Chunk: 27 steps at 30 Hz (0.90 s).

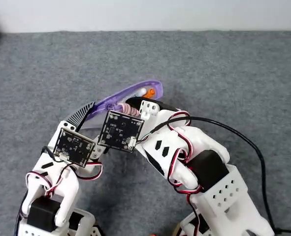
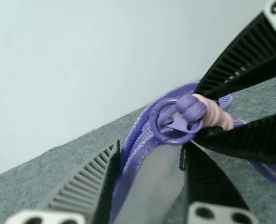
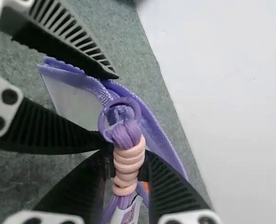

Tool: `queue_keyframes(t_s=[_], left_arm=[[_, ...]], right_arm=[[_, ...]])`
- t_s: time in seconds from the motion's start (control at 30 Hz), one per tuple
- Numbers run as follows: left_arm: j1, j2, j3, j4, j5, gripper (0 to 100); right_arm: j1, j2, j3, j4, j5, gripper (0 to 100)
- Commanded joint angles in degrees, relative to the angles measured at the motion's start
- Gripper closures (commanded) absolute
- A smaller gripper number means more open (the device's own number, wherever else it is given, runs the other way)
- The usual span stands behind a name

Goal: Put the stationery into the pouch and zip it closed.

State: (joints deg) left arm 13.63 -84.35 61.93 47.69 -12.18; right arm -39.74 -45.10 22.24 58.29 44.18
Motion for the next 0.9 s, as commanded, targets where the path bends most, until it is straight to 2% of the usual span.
queue_keyframes(t_s=[0.0, 0.2, 0.4, 0.5, 0.6, 0.73, 0.87], left_arm=[[1.1, -0.3, 0.0, -0.9, -0.5, 85], [3.3, -0.3, -0.4, 1.1, -0.5, 97], [6.1, -0.4, -2.2, 7.3, -0.2, 99], [5.5, -1.8, -2.0, 8.0, -0.2, 99], [5.2, -6.9, -1.6, 12.0, -0.2, 99], [5.4, -15.6, 1.0, 19.9, -0.4, 99], [5.1, -20.5, 2.1, 25.6, -0.4, 99]], right_arm=[[-1.5, -0.9, -0.3, -2.5, 0.6, 99.1], [-1.5, -0.8, -0.3, -6.9, 2.5, 99.1], [-1.0, -1.0, -0.3, -6.9, 2.3, 99.1], [2.9, -1.6, -0.3, -7.1, 2.3, 99.1], [8.3, -1.6, 0.6, -9.5, 2.2, 99.1], [13.9, -1.6, 5.8, -18.9, 2.2, 99.1], [16.4, -1.6, 12.0, -27.5, 2.2, 99.1]])
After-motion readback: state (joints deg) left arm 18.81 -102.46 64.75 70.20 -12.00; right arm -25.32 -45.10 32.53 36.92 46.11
